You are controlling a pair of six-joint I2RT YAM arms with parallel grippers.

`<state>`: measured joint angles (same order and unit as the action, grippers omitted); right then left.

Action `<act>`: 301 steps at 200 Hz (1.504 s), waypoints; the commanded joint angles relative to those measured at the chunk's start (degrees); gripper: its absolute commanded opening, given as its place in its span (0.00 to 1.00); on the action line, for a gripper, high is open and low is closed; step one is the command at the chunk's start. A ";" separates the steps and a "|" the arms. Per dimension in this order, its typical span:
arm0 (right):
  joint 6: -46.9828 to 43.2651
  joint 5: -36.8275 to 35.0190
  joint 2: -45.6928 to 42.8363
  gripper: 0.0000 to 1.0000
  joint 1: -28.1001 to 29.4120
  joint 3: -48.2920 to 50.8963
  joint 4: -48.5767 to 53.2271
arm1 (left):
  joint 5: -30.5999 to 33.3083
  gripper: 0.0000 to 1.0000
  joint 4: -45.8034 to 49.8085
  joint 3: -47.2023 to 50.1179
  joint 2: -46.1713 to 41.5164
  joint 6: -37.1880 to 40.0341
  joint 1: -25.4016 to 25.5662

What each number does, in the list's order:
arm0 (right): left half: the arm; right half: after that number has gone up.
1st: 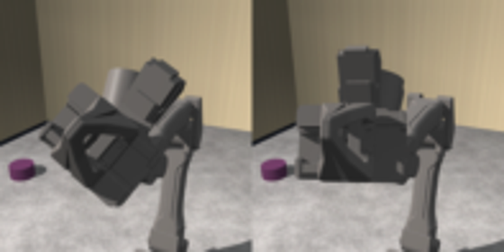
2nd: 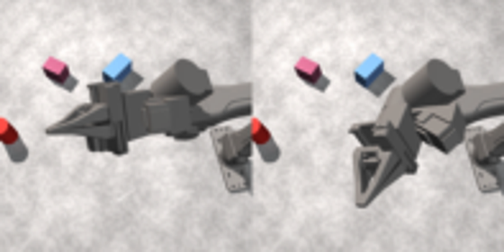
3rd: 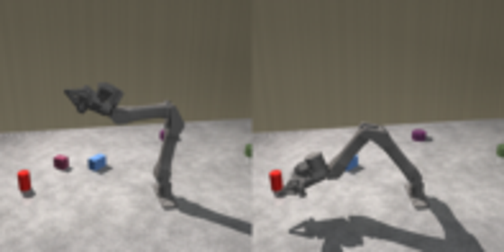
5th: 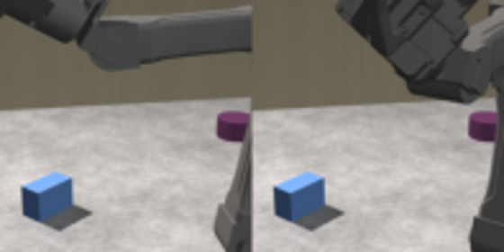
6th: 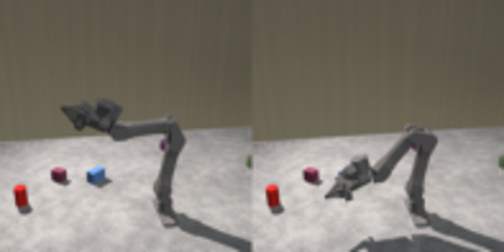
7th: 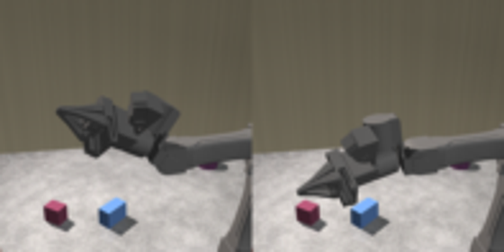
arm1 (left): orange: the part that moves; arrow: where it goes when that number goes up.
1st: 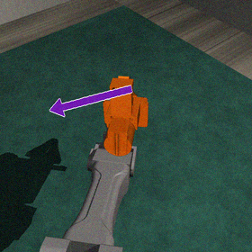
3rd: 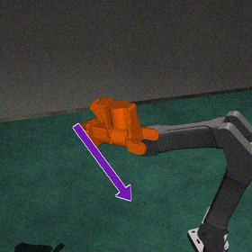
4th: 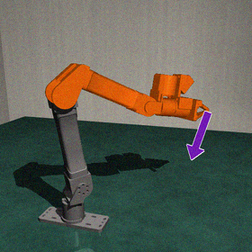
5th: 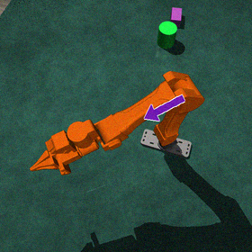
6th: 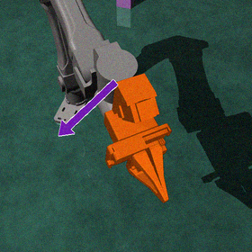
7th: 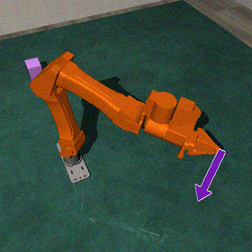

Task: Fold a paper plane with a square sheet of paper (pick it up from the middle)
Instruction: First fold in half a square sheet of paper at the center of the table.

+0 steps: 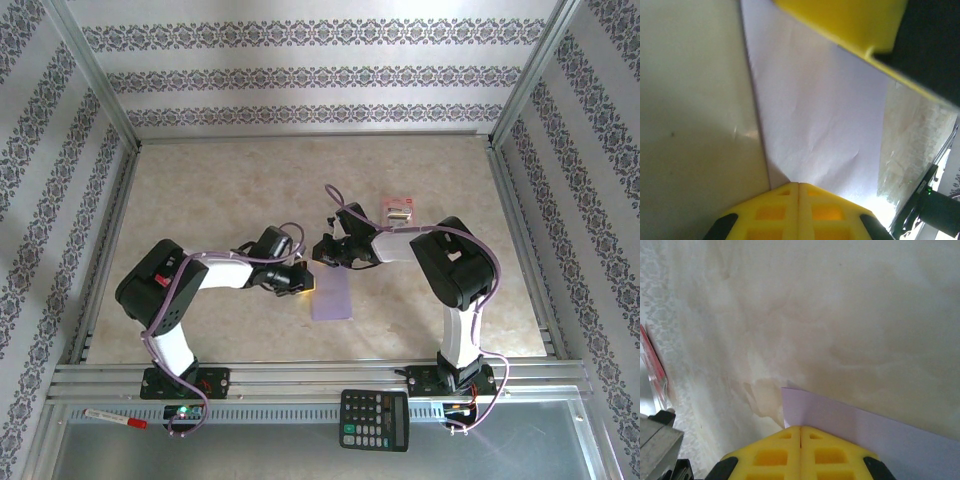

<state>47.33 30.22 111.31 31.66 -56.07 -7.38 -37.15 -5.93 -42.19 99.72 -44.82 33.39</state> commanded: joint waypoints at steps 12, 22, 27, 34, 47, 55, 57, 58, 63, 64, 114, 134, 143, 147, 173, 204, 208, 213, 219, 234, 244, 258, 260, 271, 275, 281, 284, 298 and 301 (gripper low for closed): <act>0.33 -8.53 1.09 0.05 -0.46 2.37 5.17 | 0.68 0.02 5.46 4.45 -2.93 1.89 3.06; 0.56 -8.73 1.11 0.05 -0.46 2.36 5.19 | 0.24 0.02 5.58 5.11 -3.26 1.83 3.83; 0.62 -8.78 1.11 0.05 -0.38 2.30 5.18 | 0.11 0.02 5.65 5.28 -3.35 1.84 4.32; 0.65 -8.98 1.20 0.05 -0.30 2.31 5.19 | 0.11 0.02 5.96 5.51 -3.44 2.11 5.06; 0.74 -9.39 1.32 0.05 -0.24 2.37 5.11 | 0.23 0.03 6.47 5.87 -3.57 2.67 6.44; 0.82 -9.59 1.45 0.05 -0.22 2.41 5.14 | 0.23 0.03 6.94 6.02 -3.62 2.94 7.05; 0.83 -9.66 1.46 0.05 -0.20 2.42 5.10 | 0.30 0.03 7.04 6.08 -3.69 3.01 7.22; 0.88 -9.65 1.46 0.05 -0.24 2.40 5.10 | 0.31 0.03 7.10 6.12 -3.72 3.04 7.31; 0.94 -9.74 1.46 0.05 -0.24 2.52 4.98 | 0.35 0.03 7.39 6.29 -3.89 2.99 7.51; 0.97 -9.74 1.46 0.05 -0.22 2.53 4.99 | 0.38 0.03 7.41 6.31 -3.95 2.94 7.54; 1.52 -10.46 1.61 0.04 -0.05 2.64 4.83 | 1.70 0.03 7.92 9.43 -6.86 1.78 11.17; 1.54 -10.78 1.36 0.04 0.15 2.70 4.89 | 1.92 0.03 7.05 10.64 -7.60 0.46 12.86; 1.36 -10.88 1.32 0.04 0.16 2.65 4.92 | 2.07 0.03 6.81 11.06 -7.96 0.10 13.51; 1.29 -10.89 1.37 0.04 0.16 2.69 5.00 | 2.16 0.03 6.86 11.14 -8.13 0.01 13.82; 1.29 -10.79 1.41 0.04 0.18 2.80 5.00 | 1.82 0.03 7.69 11.68 -9.88 -0.75 14.96; -1.81 -8.52 1.56 0.05 0.24 1.03 5.91 | 1.33 0.10 10.14 10.41 -16.87 0.54 14.70; -2.50 -7.81 1.44 0.05 0.24 0.62 6.03 | 1.31 0.12 10.45 10.01 -18.04 0.93 14.42; -3.85 -6.73 1.06 0.06 0.21 0.15 6.26 | 1.42 0.16 10.66 9.67 -19.81 1.18 13.81; -5.45 -5.41 0.48 0.07 0.24 -0.45 6.50 | 1.98 0.18 10.85 9.38 -21.94 1.25 12.84; -9.34 -2.02 -2.44 0.10 0.17 -1.39 6.86 | 5.19 0.22 9.94 9.80 -26.57 0.18 9.72; -11.23 -0.93 -4.70 0.12 0.08 -1.60 7.74 | 7.68 0.23 9.32 9.93 -28.17 -1.14 7.20; -13.04 0.08 -9.28 0.17 -0.81 -0.93 9.64 | 9.81 0.23 8.19 8.92 -27.21 -2.33 4.51; -13.14 0.06 -10.08 0.17 -0.99 -0.63 9.96 | 9.94 0.23 8.06 8.56 -26.90 -2.21 4.32; -13.36 -0.69 -14.56 0.20 -2.35 2.13 11.36 | 10.95 0.23 8.18 5.86 -23.62 -1.22 3.97; -13.47 -1.10 -16.22 0.20 -3.01 3.41 11.89 | 10.97 0.23 8.36 4.57 -21.92 -0.75 3.97; -13.43 -2.15 -19.17 0.21 -3.95 5.44 13.13 | 10.38 0.23 8.21 2.51 -19.34 -0.11 3.97; -13.54 -2.81 -20.51 0.22 -4.38 6.45 14.05 | 9.85 0.23 7.99 1.50 -17.88 0.19 3.99; -14.89 -7.56 -26.68 0.25 -5.63 10.32 20.51 | 8.30 0.19 6.83 -2.47 -11.70 1.23 3.88; -15.13 -8.75 -27.99 0.25 -5.64 11.00 22.16 | 8.09 0.19 6.69 -3.24 -10.49 1.31 3.81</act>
<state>36.07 27.73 91.20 28.01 -50.37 3.42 -28.82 2.11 -39.72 81.71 -45.36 37.65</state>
